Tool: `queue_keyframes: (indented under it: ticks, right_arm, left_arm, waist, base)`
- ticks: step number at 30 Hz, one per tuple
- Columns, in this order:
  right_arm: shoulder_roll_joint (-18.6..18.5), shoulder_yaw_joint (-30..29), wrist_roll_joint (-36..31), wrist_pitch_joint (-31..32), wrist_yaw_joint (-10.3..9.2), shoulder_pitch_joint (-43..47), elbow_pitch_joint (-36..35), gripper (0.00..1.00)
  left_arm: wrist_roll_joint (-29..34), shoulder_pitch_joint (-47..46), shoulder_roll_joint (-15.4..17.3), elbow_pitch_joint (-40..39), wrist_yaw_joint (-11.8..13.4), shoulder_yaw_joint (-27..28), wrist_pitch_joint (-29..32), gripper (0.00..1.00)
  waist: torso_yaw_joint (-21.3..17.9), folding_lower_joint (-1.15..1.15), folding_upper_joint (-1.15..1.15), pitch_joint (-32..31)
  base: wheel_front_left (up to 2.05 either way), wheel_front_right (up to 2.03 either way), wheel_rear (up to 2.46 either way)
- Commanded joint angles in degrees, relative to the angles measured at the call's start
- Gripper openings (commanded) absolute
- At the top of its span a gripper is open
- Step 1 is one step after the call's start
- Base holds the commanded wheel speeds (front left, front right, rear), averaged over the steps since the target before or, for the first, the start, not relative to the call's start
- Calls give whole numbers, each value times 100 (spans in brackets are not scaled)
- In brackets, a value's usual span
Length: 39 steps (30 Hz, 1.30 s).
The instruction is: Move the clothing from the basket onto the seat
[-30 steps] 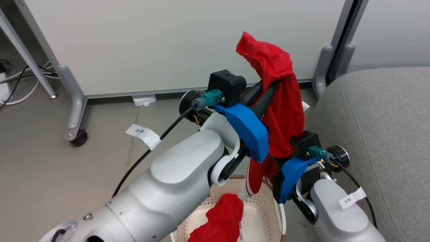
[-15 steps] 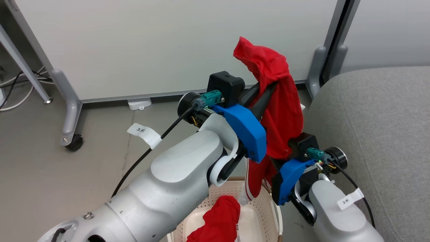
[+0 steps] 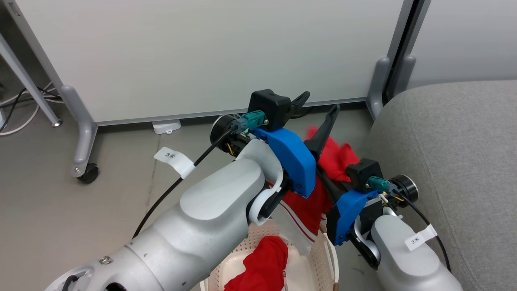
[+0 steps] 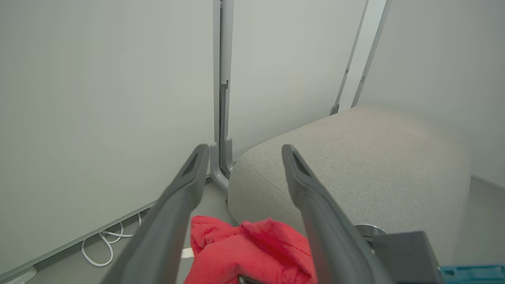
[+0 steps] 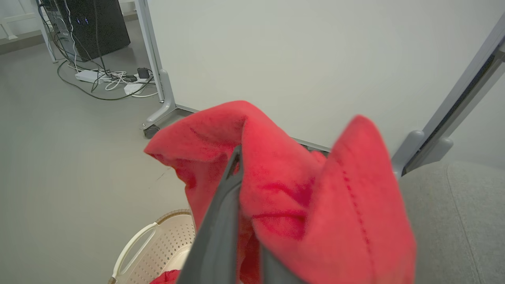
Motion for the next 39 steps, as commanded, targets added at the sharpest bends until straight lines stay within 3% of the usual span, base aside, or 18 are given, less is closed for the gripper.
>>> queue_keyframes:
  ticks: [1,9,15,26,34,39]
  right_arm:
    - [-15,-9,-15,-29,3,-101,-2,0]
    - [-15,-86,-77,-27,3,-139,-20,0]
    - [-15,-133,-135,-8,3,-180,-77,0]
    - [-15,132,54,29,3,-303,-471,0]
    - [-15,293,195,113,2,-286,-837,0]
    - [-13,251,145,147,2,-210,-969,0]
  left_arm:
    - [-24,24,26,26,37,-3,-39,100]
    - [67,473,316,-42,179,216,-555,100]
    - [653,1177,657,-686,207,932,-701,100]
    - [2618,3326,1199,-2146,-140,2836,-706,100]
    - [3319,4379,1125,-2445,-394,3769,-706,100]
    - [3602,4547,1034,-2385,-570,4081,-707,100]
  waist:
    - [-6,0,0,6]
    - [-163,0,0,121]
    - [-427,0,0,240]
    - [-1349,0,0,355]
    - [-2118,0,0,481]
    - [-2585,0,0,565]
  base:
    - [0,0,0]
    - [0,0,0]
    - [0,0,0]
    - [0,0,0]
    - [0,0,0]
    - [0,0,0]
